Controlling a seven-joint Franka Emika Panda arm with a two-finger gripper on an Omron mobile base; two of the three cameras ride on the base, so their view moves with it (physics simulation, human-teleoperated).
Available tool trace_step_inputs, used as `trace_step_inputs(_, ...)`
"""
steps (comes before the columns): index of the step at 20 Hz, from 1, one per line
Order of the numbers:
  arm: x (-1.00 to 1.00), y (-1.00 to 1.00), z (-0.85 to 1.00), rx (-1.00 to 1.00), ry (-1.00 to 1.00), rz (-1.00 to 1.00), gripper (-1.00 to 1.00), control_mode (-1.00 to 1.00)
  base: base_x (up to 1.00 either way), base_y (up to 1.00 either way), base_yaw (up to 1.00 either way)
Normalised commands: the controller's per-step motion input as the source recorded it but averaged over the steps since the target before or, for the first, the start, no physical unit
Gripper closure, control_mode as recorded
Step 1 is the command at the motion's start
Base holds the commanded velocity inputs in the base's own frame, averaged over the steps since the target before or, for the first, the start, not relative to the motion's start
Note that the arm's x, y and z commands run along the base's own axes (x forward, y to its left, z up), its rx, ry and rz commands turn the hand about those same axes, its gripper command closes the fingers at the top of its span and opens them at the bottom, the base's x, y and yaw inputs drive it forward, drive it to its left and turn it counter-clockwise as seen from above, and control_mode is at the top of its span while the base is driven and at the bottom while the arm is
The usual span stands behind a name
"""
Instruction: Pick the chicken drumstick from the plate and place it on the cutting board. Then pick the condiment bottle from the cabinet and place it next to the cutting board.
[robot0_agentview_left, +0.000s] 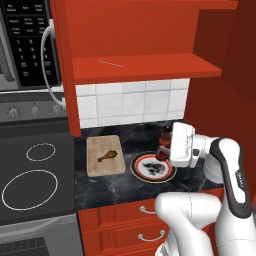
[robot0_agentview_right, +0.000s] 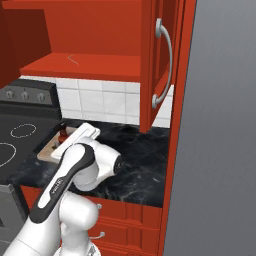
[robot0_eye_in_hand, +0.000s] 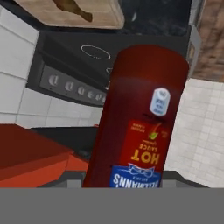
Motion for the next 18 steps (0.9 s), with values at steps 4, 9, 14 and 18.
trace_step_inputs(4, -0.10, 0.11, -0.21, 0.10, 0.03, 0.00, 1.00, -1.00, 0.00, 0.00, 0.00)
trace_step_inputs(9, 0.00, 0.15, -0.24, 0.09, 0.00, 0.00, 1.00, -1.00, 0.00, 0.00, 0.00)
trace_step_inputs(14, 0.00, 0.18, -0.16, 0.05, 0.00, 0.00, 1.00, -1.00, 0.00, 0.00, 0.00)
trace_step_inputs(18, 0.00, 0.33, -0.11, 0.00, 0.00, 0.00, 1.00, -1.00, 0.00, 0.00, 0.00)
